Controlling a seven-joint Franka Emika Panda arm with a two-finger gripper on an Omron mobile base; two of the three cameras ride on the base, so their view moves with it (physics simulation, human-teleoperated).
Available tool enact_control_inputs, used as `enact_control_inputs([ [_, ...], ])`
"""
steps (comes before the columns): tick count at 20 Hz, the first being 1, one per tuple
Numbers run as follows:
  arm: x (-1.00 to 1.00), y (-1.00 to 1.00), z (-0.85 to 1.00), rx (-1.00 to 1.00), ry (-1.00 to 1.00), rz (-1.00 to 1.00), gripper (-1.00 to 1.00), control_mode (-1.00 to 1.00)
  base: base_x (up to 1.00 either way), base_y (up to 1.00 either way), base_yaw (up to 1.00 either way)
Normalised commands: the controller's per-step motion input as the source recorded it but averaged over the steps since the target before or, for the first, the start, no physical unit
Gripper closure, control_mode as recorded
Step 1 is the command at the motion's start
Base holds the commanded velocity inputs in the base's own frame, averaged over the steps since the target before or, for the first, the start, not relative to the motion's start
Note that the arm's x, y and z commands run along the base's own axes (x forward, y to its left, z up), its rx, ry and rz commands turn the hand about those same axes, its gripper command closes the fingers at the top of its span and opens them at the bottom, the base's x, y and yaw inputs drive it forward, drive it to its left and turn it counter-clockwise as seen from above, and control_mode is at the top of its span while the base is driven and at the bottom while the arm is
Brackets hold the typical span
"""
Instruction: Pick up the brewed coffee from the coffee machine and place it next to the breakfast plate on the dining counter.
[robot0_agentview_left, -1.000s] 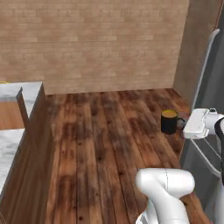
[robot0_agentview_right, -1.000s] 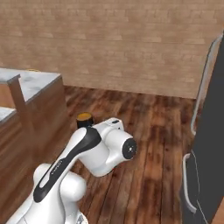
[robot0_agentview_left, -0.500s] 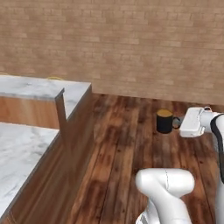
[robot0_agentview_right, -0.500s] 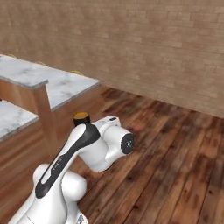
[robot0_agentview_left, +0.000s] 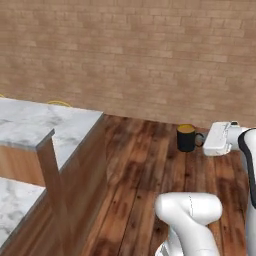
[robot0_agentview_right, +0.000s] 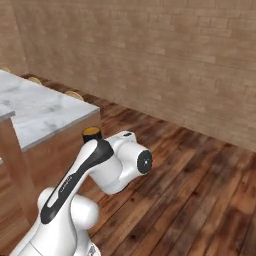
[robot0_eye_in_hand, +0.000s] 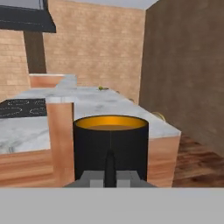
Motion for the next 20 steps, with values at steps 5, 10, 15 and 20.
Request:
enact_control_inputs([
  [5, 0.00, 0.00, 0.00, 0.00, 0.00, 0.00, 1.00, 1.00, 1.00, -0.33, 0.35],
  [10, 0.00, 0.00, 0.00, 0.00, 0.00, 0.00, 1.00, 1.00, 1.00, -0.46, 0.42],
  [15, 0.00, 0.00, 0.00, 0.00, 0.00, 0.00, 1.00, 1.00, 1.00, -0.63, 0.45],
  [20, 0.00, 0.00, 0.00, 0.00, 0.00, 0.00, 1.00, 1.00, 1.00, -0.85, 0.39],
])
